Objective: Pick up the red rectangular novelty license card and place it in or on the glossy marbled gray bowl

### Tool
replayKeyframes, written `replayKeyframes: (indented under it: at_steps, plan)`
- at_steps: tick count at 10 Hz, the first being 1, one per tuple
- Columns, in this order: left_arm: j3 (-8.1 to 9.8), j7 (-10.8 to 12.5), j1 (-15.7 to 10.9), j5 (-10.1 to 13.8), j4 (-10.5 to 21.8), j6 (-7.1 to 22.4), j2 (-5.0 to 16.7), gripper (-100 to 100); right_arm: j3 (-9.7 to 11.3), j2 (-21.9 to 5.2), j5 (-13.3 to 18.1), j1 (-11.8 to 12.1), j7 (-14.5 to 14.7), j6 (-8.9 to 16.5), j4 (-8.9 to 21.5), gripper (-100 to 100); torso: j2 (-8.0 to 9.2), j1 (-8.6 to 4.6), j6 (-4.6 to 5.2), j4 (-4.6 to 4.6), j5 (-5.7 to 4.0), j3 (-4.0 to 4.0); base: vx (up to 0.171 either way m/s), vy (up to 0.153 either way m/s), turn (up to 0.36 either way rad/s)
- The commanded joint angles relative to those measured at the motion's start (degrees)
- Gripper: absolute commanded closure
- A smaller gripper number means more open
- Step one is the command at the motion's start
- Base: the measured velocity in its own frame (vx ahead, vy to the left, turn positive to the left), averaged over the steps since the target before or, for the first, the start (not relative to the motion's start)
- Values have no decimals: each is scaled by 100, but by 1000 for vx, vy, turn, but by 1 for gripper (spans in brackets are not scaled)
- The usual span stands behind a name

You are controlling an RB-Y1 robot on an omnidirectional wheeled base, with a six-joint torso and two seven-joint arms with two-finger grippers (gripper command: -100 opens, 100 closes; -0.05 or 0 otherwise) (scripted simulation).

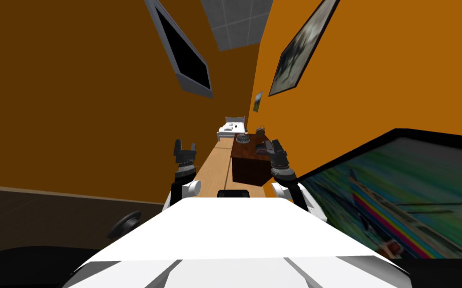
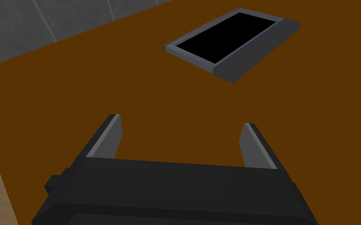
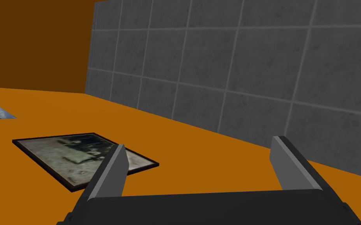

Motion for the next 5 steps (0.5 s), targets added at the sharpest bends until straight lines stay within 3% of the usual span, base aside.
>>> replayKeyframes:
  at_steps: [1, 4, 5]
  plan:
    - [0, 0, 0, 0, 0, 0, 0, 0, -26, -286, 37, -67, 41, -99, 170, -100, 0, 0, 0, 0, 0, 0, -1, 2, -74]
    - [0, 0, 0, 0, 0, 0, 0, 0, -55, -750, 72, -135, 76, -197, 346, -100, 0, -1, 1, 0, 0, 0, -2, 4, -47]
    - [0, 0, 0, 0, 0, 0, 0, 0, -85, -939, 113, -203, 112, -299, 532, -100, 0, 1, -1, 0, 0, 0, -1, 3, -58]
